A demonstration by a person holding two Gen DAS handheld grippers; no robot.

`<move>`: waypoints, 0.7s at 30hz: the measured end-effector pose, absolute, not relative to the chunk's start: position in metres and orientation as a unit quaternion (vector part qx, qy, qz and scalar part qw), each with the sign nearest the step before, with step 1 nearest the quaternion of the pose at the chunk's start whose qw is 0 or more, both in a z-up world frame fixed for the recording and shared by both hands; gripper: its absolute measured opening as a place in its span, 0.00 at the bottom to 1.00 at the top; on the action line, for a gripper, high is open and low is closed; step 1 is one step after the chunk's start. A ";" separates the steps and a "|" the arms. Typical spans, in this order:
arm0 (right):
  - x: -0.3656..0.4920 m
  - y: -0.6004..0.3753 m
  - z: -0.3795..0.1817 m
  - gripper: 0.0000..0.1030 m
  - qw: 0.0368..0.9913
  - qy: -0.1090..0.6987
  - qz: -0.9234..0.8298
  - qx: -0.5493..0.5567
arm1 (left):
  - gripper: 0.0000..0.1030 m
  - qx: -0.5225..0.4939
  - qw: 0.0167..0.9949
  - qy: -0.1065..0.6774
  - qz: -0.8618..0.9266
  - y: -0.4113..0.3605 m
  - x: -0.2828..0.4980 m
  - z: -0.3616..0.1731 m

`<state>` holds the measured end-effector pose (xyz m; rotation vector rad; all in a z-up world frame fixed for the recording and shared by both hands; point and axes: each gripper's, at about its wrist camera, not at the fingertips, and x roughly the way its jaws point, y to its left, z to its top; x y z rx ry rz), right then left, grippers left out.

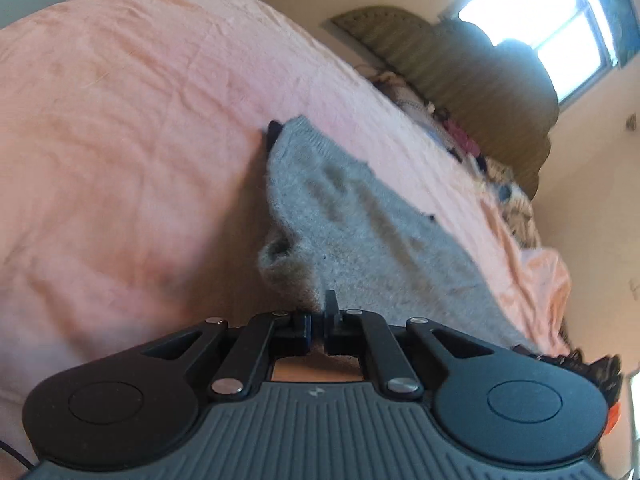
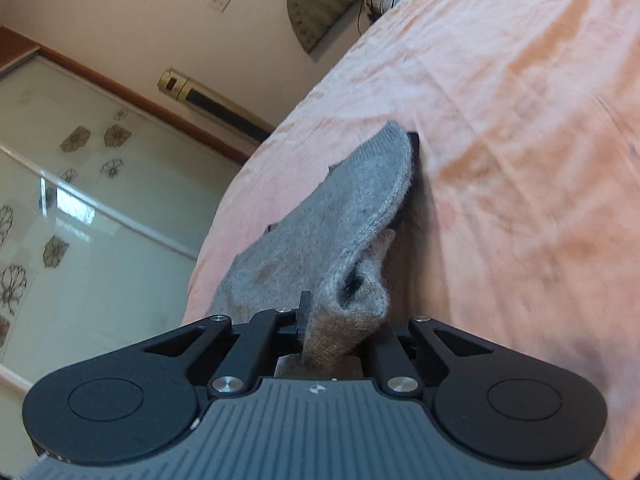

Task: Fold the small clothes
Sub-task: 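Lift the hem with both grippers and fold it over toward the collar, then open both grippers and withdraw them from the folded hem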

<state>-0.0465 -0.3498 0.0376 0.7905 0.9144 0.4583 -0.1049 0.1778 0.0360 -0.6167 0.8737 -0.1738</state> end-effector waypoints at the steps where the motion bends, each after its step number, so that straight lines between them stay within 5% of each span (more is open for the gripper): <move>1: -0.053 -0.352 0.036 0.29 0.803 0.441 0.197 0.349 | 0.08 -0.277 0.859 0.425 -0.068 0.182 -0.110 0.033; 2: -0.056 -0.354 0.036 0.55 0.812 0.448 0.176 0.330 | 0.11 -0.260 0.862 0.432 -0.049 0.188 -0.110 0.033; 4: -0.048 -0.362 0.048 0.75 0.845 0.429 0.135 0.290 | 0.25 -0.255 0.869 0.423 -0.037 0.204 -0.098 0.043; 6: -0.025 -0.367 0.065 0.73 0.870 0.394 0.119 0.270 | 0.49 -0.244 0.894 0.375 -0.029 0.210 -0.081 0.067; 7: -0.010 -0.367 0.070 0.73 0.877 0.378 0.129 0.266 | 0.79 -0.232 0.911 0.341 -0.028 0.212 -0.073 0.078; 8: 0.007 -0.366 0.074 0.73 0.881 0.367 0.144 0.262 | 0.95 -0.216 0.924 0.314 -0.025 0.210 -0.060 0.086; 10: 0.049 -0.358 0.077 0.73 0.884 0.364 0.158 0.246 | 0.93 -0.175 0.941 0.288 -0.019 0.197 -0.020 0.092; 15: 0.136 -0.327 0.056 0.73 0.871 0.419 0.157 0.204 | 0.91 -0.169 0.915 0.363 -0.048 0.171 0.089 0.059; 20: 0.152 -0.293 0.035 0.60 0.868 0.442 0.171 0.148 | 0.44 -0.125 0.895 0.426 -0.042 0.141 0.139 0.020; 21: 0.151 -0.290 0.035 0.51 0.869 0.438 0.183 0.141 | 0.35 -0.105 0.902 0.418 -0.038 0.135 0.140 0.018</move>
